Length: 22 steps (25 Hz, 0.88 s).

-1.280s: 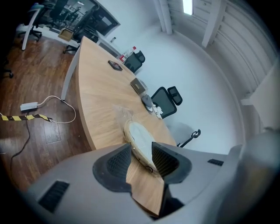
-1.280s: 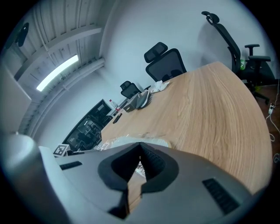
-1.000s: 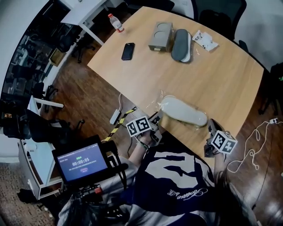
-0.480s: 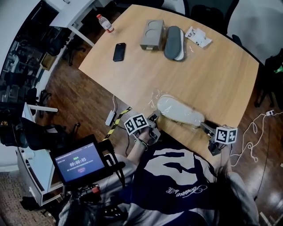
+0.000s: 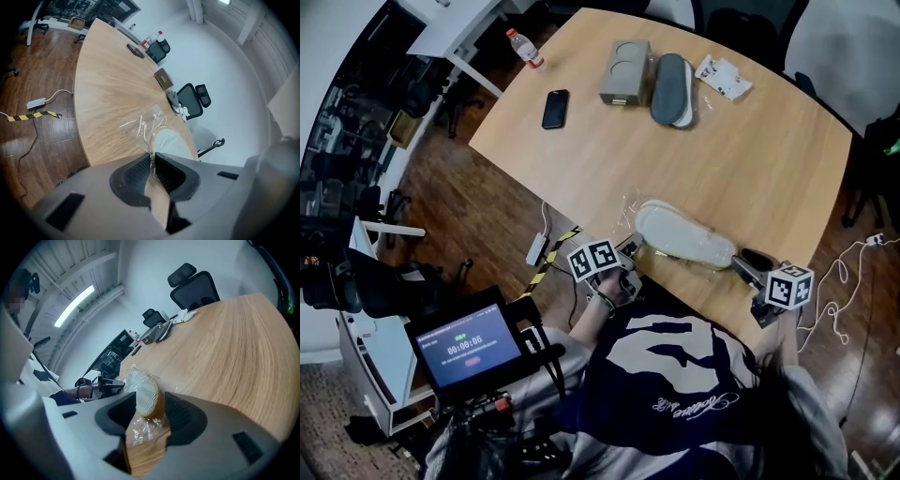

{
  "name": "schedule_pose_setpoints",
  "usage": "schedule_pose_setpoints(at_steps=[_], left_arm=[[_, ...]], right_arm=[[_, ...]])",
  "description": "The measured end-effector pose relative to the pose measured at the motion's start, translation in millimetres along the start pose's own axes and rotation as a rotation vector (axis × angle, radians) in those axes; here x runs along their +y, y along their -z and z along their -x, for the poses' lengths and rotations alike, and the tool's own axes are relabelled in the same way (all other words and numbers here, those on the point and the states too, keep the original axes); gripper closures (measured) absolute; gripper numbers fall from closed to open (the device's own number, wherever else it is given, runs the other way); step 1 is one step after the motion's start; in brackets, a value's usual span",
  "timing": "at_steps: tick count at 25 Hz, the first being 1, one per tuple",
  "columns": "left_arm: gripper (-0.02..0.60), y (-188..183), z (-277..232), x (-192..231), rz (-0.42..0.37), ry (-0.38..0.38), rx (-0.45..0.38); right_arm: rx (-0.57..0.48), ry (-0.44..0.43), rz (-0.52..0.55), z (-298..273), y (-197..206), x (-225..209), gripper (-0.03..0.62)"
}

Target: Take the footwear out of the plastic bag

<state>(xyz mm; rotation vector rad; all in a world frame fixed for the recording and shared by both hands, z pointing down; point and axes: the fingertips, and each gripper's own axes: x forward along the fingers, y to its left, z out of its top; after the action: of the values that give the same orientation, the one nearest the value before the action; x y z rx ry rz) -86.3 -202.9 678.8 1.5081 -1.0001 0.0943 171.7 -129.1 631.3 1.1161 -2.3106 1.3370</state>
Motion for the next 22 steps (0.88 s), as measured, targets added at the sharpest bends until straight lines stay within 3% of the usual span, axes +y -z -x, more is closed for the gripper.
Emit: schedule_pose_setpoints(at_steps=[8,14,17,18,22], left_arm=[[0.543,0.0,-2.1,2.7,0.003,-0.002,0.004],[0.551,-0.5,-6.0,3.3,-0.004,-0.016,0.010],[0.551,-0.8,-7.8,4.0,-0.004,-0.020,0.011],[0.552,-1.1,-8.2,4.0,0.000,-0.018,0.011],[0.555,-2.4,-6.2,3.3,0.020,0.007,-0.008]], right_arm=[[0.071,-0.041,-0.031,-19.7,20.3,-7.7,0.405],[0.106,-0.217,-0.134,-39.8,11.1,11.5,0.407],[0.115,-0.212,-0.153,-54.7,11.6,14.8,0.420],[0.113,-0.202,-0.158,-57.7,10.6,16.1,0.467],[0.111,-0.172,-0.172,-55.2,12.1,14.9,0.487]])
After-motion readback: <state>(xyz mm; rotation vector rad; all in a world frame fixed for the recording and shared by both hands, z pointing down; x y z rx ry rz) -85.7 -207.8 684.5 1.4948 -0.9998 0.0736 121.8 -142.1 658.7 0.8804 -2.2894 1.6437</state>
